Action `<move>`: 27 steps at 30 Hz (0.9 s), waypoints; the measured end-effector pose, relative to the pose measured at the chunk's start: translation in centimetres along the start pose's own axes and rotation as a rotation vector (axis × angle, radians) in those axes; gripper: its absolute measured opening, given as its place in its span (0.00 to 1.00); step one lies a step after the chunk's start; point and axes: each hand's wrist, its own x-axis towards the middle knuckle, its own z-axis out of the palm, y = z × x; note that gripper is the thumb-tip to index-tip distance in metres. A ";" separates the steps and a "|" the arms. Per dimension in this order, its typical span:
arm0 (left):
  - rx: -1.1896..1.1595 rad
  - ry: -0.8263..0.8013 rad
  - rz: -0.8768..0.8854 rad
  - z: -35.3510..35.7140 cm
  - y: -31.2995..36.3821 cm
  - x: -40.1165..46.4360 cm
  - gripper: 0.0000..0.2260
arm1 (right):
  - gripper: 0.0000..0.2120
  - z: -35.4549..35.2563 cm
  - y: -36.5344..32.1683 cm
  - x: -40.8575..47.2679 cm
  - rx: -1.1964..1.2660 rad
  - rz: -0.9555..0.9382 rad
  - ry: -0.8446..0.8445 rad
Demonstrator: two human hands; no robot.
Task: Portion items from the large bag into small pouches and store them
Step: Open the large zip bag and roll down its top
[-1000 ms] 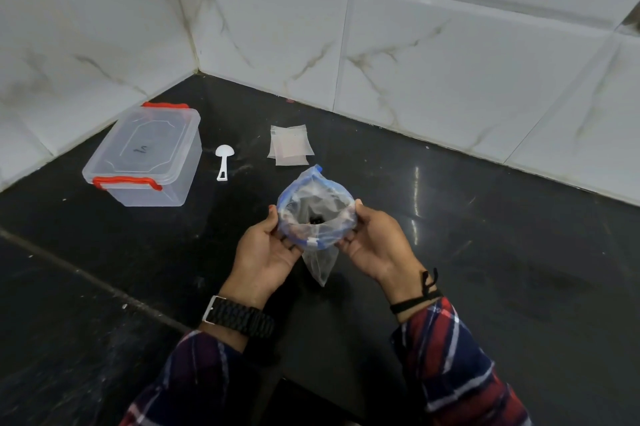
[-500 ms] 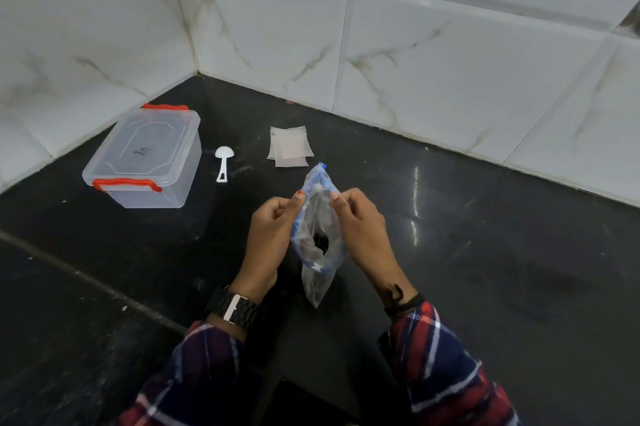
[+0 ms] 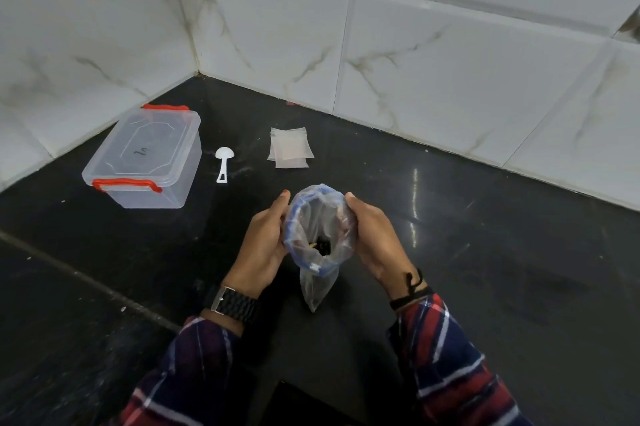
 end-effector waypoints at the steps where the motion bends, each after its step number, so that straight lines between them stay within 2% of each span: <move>1: 0.087 0.012 0.058 0.0 0.0 0.1 0.14 | 0.19 0.1 -0.1 -0.1 -0.177 -0.053 0.029; 3: 0.251 0.039 0.183 0.0 0.0 0.2 0.11 | 0.18 0.2 -0.1 0.0 -0.431 -0.162 0.090; 6: 0.330 0.074 0.246 -0.1 0.3 0.2 0.12 | 0.13 0.4 -0.1 0.1 -0.473 -0.243 0.119; 9: 0.316 0.047 0.231 -0.2 0.2 0.5 0.15 | 0.16 0.7 -0.3 0.5 -0.533 -0.315 0.124; 11: 0.233 0.035 0.148 -0.1 0.4 0.5 0.14 | 0.18 0.8 -0.1 1.0 -0.524 -0.304 0.125; 13: 0.043 0.004 -0.028 0.0 0.7 0.8 0.13 | 0.19 1.1 -0.1 1.3 -0.396 -0.209 0.065; 15: -0.187 -0.040 -0.220 0.0 1.0 0.8 0.14 | 0.17 1.0 -0.2 1.6 -0.128 -0.058 -0.014; 17: -0.325 -0.091 -0.312 0.0 1.0 0.8 0.16 | 0.17 0.9 -0.7 1.4 0.161 0.068 -0.085; 18: -0.350 -0.109 -0.320 0.1 1.0 0.7 0.16 | 0.17 0.8 -0.9 1.2 0.226 0.083 -0.098; 19: -0.340 -0.114 -0.310 0.1 1.0 0.7 0.16 | 0.17 0.7 -0.9 1.3 0.213 0.068 -0.097; 21: -0.271 -0.081 -0.247 0.0 1.0 0.7 0.15 | 0.17 0.6 -0.6 1.5 0.033 0.000 -0.057; 24: -0.032 0.001 -0.085 -0.3 1.2 0.4 0.13 | 0.15 0.3 -0.7 1.3 -0.298 -0.095 0.018; 26: 0.130 0.010 0.043 -0.4 1.0 0.0 0.16 | 0.14 0.2 -0.8 0.9 -0.414 -0.183 0.034; 27: 0.198 0.025 0.106 -0.6 0.8 -0.1 0.20 | 0.18 0.2 -0.7 0.6 -0.467 -0.260 0.040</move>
